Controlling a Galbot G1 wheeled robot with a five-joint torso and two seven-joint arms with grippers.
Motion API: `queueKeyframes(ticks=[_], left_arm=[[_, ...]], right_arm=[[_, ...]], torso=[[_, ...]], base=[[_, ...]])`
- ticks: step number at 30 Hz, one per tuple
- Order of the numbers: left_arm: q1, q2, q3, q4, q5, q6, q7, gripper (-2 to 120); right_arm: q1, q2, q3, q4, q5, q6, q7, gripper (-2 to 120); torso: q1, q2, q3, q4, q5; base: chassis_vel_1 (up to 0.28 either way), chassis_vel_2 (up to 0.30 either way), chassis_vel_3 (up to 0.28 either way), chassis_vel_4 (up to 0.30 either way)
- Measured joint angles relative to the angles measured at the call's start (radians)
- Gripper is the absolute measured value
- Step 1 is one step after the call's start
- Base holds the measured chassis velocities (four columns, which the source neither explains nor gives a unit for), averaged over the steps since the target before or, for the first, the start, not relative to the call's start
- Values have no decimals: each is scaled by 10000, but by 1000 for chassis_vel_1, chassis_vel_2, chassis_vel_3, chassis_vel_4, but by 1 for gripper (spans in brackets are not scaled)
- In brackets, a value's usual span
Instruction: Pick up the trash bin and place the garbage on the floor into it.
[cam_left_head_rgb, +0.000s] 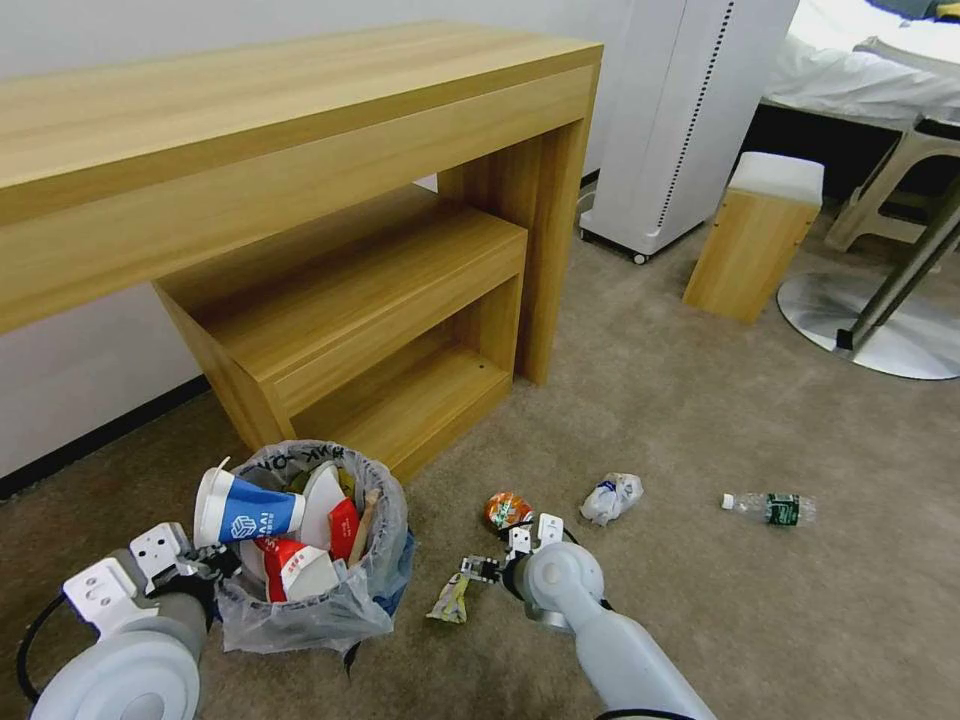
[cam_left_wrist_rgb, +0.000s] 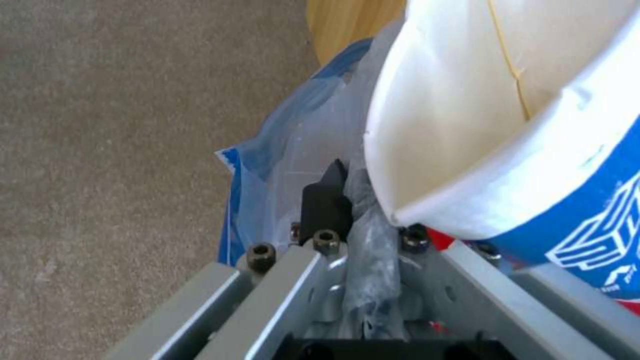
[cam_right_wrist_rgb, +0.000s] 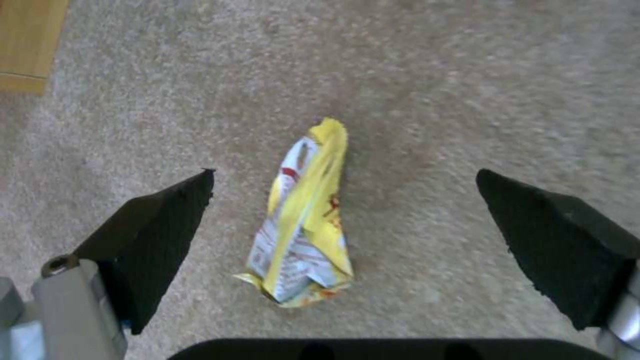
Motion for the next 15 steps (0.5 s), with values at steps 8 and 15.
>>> queueKeyframes(ticks=[8,15], left_arm=[[-29,-26,40,64,54,-22,21,1],[-29,-7,40,88,61,-46,33,1]], right_arm=[[202,452,-162,-511,-552,-5,-110,100],[231,685,-355,-763,-870,-5,-163,76]], torso=[[0,0,0,0,-1],[1,-1,0,0,-1]], base=[[0,0,0,0],[0,0,0,0]])
